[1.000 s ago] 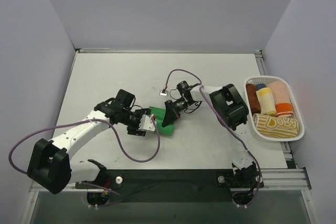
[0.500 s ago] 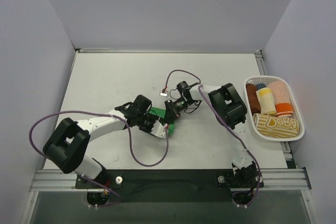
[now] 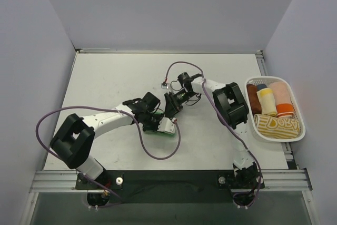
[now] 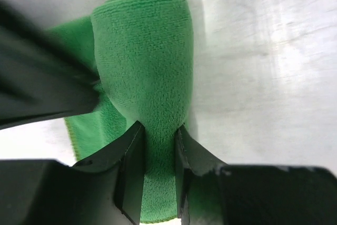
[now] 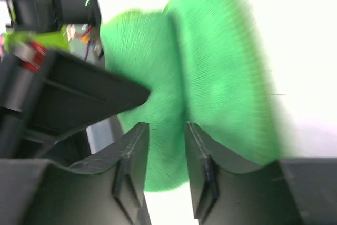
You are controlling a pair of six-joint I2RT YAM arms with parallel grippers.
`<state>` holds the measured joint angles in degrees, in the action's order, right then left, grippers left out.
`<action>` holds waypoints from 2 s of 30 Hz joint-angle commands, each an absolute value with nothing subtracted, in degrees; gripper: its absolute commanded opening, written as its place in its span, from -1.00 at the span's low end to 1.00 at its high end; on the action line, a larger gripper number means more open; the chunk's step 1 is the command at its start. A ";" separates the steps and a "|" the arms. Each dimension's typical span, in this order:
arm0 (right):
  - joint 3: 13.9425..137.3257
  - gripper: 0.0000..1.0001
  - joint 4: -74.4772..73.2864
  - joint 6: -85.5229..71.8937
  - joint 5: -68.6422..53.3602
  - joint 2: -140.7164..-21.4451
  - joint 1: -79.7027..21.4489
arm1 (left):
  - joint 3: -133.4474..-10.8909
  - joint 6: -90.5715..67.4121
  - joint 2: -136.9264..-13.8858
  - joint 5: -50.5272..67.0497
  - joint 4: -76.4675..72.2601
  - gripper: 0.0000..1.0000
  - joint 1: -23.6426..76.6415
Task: Roll the towels
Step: Roll the towel
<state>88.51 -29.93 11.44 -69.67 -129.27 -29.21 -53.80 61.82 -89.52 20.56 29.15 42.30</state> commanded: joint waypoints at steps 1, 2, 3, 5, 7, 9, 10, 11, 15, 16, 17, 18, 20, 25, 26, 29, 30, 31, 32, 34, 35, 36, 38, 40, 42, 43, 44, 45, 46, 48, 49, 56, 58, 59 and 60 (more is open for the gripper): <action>94.30 -0.30 -33.39 9.85 -64.77 -126.40 -24.44 | -55.63 54.06 -92.55 27.15 48.15 -0.69 43.68; 94.39 -0.27 -33.57 9.50 -64.78 -124.30 -23.74 | -56.33 53.62 -92.98 27.77 49.21 -0.69 43.51; 94.22 -0.23 -33.84 9.23 -64.69 -122.97 -22.60 | -57.73 53.35 -94.03 28.56 50.44 -0.69 43.24; 93.26 -0.21 -34.89 9.32 -64.16 -119.11 -21.19 | -59.67 52.65 -95.44 31.28 53.95 -0.69 42.28; 92.38 -0.21 -36.29 9.67 -63.02 -114.81 -18.91 | -62.57 51.77 -97.99 33.39 56.23 -0.68 40.70; 90.18 -0.24 -37.43 10.72 -61.36 -111.64 -17.50 | -66.76 51.16 -102.45 35.33 59.48 -0.68 39.91; 89.04 -0.24 -37.79 11.42 -59.52 -108.23 -16.19 | -68.45 51.24 -104.22 36.29 61.15 -0.67 39.29; 87.12 -0.25 -38.05 12.82 -58.72 -106.45 -15.56 | -70.55 51.33 -108.07 38.65 62.74 -0.67 38.07; 81.49 -0.27 -39.63 17.21 -52.92 -97.75 -13.98 | -79.96 53.34 -118.46 43.67 71.95 -0.60 32.79; 80.34 -0.27 -39.81 17.92 -51.95 -94.52 -13.89 | -83.72 53.96 -120.48 44.20 73.37 -0.58 31.74; 79.03 -0.27 -39.81 18.54 -50.73 -92.83 -13.97 | -85.67 54.83 -124.41 44.56 74.95 -0.58 29.81; 76.93 -0.27 -39.81 19.50 -50.36 -91.25 -14.15 | -87.87 56.50 -126.28 45.17 78.19 -0.57 29.10; 74.89 -0.26 -39.99 20.21 -49.66 -87.55 -15.11 | -94.44 58.00 -130.23 45.78 81.28 -0.50 27.60; 71.28 -0.25 -41.13 23.81 -45.80 -83.94 -22.48 | -102.74 60.99 -140.35 45.71 87.71 -0.49 25.93; 71.11 -0.23 -41.05 24.51 -44.92 -83.76 -24.15 | -103.35 61.00 -141.67 45.36 87.80 -0.46 25.93; 71.63 0.08 -39.73 25.93 -42.20 -85.34 -30.74 | -104.85 61.08 -143.69 43.69 88.15 -0.40 25.84; 71.80 0.17 -37.90 26.01 -41.14 -85.95 -34.33 | -105.11 61.26 -144.14 43.33 88.33 -0.36 25.84; 71.81 0.21 -36.58 26.19 -37.83 -87.00 -35.93 | -105.12 61.26 -144.49 42.98 88.33 -0.34 25.84; 71.28 0.23 -35.08 27.06 -35.79 -87.53 -38.12 | -105.03 61.26 -144.93 42.72 88.33 -0.33 25.84; 70.40 0.23 -30.07 28.56 -29.31 -88.93 -43.12 | -104.24 61.17 -145.11 42.36 87.63 -0.31 25.84; 70.05 0.21 -28.49 29.87 -27.44 -89.64 -44.46 | -103.98 61.08 -145.11 42.28 87.45 -0.29 25.75; 70.05 0.20 -26.13 30.40 -25.77 -90.34 -45.60 | -103.80 61.08 -145.11 42.19 87.19 -0.28 25.84; 70.05 0.18 -24.18 31.46 -23.04 -92.80 -47.98 | -103.01 61.08 -144.85 42.28 87.01 -0.24 25.84; 69.70 0.17 -21.46 32.95 -21.63 -95.09 -49.04 | -102.66 61.00 -144.67 42.36 86.75 -0.19 25.75; 68.74 0.15 -19.18 34.79 -20.04 -96.23 -50.53 | -102.13 60.91 -144.49 42.45 86.57 -0.17 25.66; 68.47 0.15 -18.55 35.15 -19.87 -97.28 -50.89 | -102.04 60.82 -144.41 42.54 86.49 -0.16 25.58; 68.21 0.11 -18.20 35.42 -20.12 -97.73 -51.58 | -101.95 60.82 -144.40 42.54 86.40 -0.14 25.49; 67.51 0.09 -17.50 35.68 -20.47 -98.52 -51.68 | -101.95 60.73 -144.49 42.71 86.40 -0.14 25.23; 67.24 0.03 -17.23 35.51 -21.00 -99.13 -51.85 | -101.87 60.56 -144.49 42.71 86.40 -0.14 25.14; 66.71 -0.01 -17.05 35.51 -22.06 -100.97 -52.03 | -101.95 60.21 -144.67 42.98 86.31 -0.10 24.79; 66.19 -0.04 -16.96 35.33 -22.41 -101.60 -52.03 | -102.04 60.29 -144.75 43.59 86.57 -0.08 24.70; 66.97 -0.29 -20.20 33.49 -28.73 -106.61 -50.36 | -101.69 58.80 -143.62 46.31 86.75 0.14 21.54; 68.46 -0.31 -21.79 32.96 -32.16 -107.92 -49.22 | -101.16 57.84 -141.78 47.80 86.31 0.20 18.48; 68.90 -0.31 -23.45 32.00 -33.30 -108.45 -48.78 | -100.90 56.70 -140.98 50.77 85.44 0.22 17.15; 69.43 -0.31 -24.16 31.38 -34.53 -109.76 -48.26 | -100.55 55.82 -140.02 52.28 84.65 0.32 15.66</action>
<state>69.36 -16.75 33.74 -28.05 -104.57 -49.01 -101.69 53.93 -140.92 56.93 89.14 21.87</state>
